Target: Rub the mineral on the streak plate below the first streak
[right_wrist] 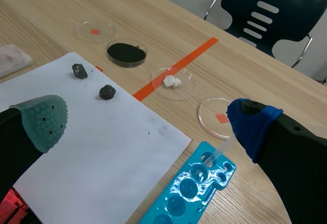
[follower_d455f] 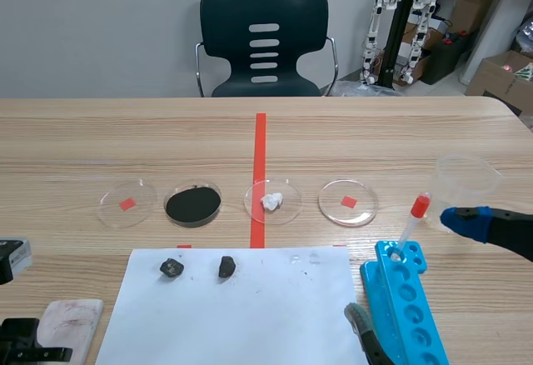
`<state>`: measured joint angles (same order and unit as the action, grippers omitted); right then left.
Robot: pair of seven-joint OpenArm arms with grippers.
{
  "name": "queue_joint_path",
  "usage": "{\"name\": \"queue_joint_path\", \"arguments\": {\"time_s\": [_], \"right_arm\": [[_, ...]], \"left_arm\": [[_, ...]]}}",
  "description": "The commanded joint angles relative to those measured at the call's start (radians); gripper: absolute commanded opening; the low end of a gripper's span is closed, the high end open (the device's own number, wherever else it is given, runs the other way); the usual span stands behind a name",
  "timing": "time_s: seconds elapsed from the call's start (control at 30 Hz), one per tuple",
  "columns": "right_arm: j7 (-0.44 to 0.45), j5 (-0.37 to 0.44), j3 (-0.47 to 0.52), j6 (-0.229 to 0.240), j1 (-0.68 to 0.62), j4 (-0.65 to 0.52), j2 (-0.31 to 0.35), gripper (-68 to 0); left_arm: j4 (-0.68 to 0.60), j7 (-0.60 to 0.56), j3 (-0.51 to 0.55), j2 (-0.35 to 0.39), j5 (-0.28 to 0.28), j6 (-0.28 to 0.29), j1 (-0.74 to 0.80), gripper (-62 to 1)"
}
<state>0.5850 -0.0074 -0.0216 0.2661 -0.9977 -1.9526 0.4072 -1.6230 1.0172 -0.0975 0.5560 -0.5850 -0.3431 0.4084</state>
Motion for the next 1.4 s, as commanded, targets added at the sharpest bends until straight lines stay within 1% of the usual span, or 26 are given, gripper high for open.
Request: {"name": "queue_joint_path", "arguments": {"time_s": [0.0,0.2,0.33,0.47,0.53,0.7,0.83,1.1,1.17,1.2,1.23,1.37], "right_arm": [[0.016,0.012,0.005,-0.005,0.003,-0.023,0.000,0.4],[0.016,0.012,0.005,-0.005,0.003,-0.023,0.000,0.4],[0.016,0.012,0.005,-0.005,0.003,-0.023,0.000,0.4],[0.016,0.012,0.005,-0.005,0.003,-0.023,0.000,0.4],[0.016,0.012,0.005,-0.005,0.003,-0.023,0.000,0.4],[0.016,0.012,0.005,-0.005,0.003,-0.023,0.000,0.4],[0.016,0.012,0.005,-0.005,0.003,-0.023,0.000,0.4],[0.016,0.012,0.005,-0.005,0.003,-0.023,0.000,0.4],[0.016,0.012,0.005,-0.005,0.003,-0.023,0.000,0.4],[0.016,0.012,0.005,-0.005,0.003,-0.023,0.000,0.4],[0.016,0.012,0.005,-0.005,0.003,-0.023,0.000,0.4],[0.016,0.012,0.005,-0.005,0.003,-0.023,0.000,0.4]], "left_arm": [[-0.001,-0.003,0.008,0.001,-0.007,-0.002,-0.011,-47.9],[0.052,-0.003,0.006,-0.013,-0.017,0.010,-0.024,-47.9],[0.053,-0.003,0.006,-0.013,-0.031,0.016,-0.024,-47.9],[0.051,-0.003,0.006,-0.013,-0.066,0.026,-0.023,-47.9],[0.051,-0.005,0.006,-0.013,-0.088,0.043,-0.021,-47.9],[0.039,-0.019,-0.009,-0.013,-0.122,0.047,-0.017,-47.9],[0.014,-0.058,-0.016,-0.013,-0.164,0.069,-0.009,-47.9],[-0.002,-0.074,-0.016,-0.026,-0.167,0.077,-0.004,-47.9],[-0.002,-0.067,-0.016,-0.026,-0.165,0.077,-0.004,-47.9],[-0.002,-0.055,-0.016,-0.026,-0.148,0.076,-0.004,-47.9],[-0.002,-0.045,-0.016,-0.026,-0.126,0.068,-0.004,-47.9],[-0.002,0.013,-0.016,-0.026,-0.021,0.007,-0.004,-47.9]]}}
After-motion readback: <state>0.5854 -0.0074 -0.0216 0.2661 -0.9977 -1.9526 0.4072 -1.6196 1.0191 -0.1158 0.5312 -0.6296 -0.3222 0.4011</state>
